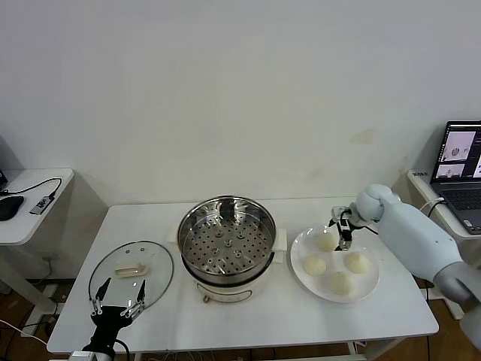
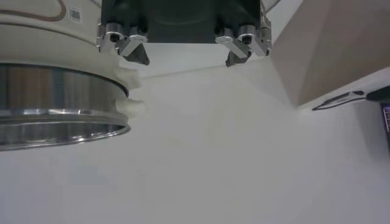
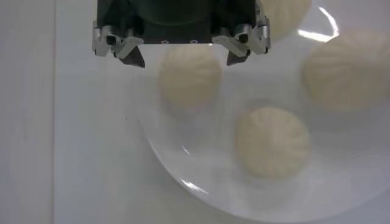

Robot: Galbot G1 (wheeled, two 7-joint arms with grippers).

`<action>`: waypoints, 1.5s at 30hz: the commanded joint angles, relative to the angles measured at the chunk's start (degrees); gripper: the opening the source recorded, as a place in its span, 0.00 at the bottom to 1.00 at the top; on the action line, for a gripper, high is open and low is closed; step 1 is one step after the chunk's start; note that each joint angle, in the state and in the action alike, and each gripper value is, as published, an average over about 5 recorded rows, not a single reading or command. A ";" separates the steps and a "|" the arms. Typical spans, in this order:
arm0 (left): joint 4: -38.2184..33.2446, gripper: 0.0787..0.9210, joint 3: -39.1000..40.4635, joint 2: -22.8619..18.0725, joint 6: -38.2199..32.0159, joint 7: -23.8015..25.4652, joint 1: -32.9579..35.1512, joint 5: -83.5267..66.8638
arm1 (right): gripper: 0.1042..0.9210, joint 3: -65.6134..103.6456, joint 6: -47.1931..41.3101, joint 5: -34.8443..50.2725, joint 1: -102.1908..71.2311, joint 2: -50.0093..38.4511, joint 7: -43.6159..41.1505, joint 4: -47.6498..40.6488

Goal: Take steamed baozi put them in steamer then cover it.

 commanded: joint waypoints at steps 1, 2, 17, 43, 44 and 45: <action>-0.01 0.88 -0.07 0.04 -0.07 0.00 0.06 0.10 | 0.88 -0.96 -0.18 -1.16 0.94 2.43 -0.41 -2.81; 0.04 0.88 -0.13 0.08 -0.10 -0.01 0.07 0.10 | 0.88 -1.01 -0.21 -1.29 0.92 2.55 -0.44 -2.94; 0.39 0.88 -0.28 0.08 -0.28 -0.06 -0.13 0.31 | 0.74 -0.85 -0.48 -2.26 0.38 3.02 -0.74 -3.92; 0.45 0.88 -0.40 0.97 -0.09 0.03 0.15 -2.45 | 0.61 -20.25 -4.04 22.67 26.10 -10.00 -3.10 21.38; 0.49 0.88 -0.31 1.03 -0.07 0.04 0.19 -2.70 | 0.61 -21.59 -3.97 24.35 28.00 -9.68 -2.95 21.89; 0.54 0.88 -0.22 1.08 -0.09 0.06 0.24 -2.85 | 0.62 -23.03 -3.88 26.14 29.95 -9.21 -2.73 22.42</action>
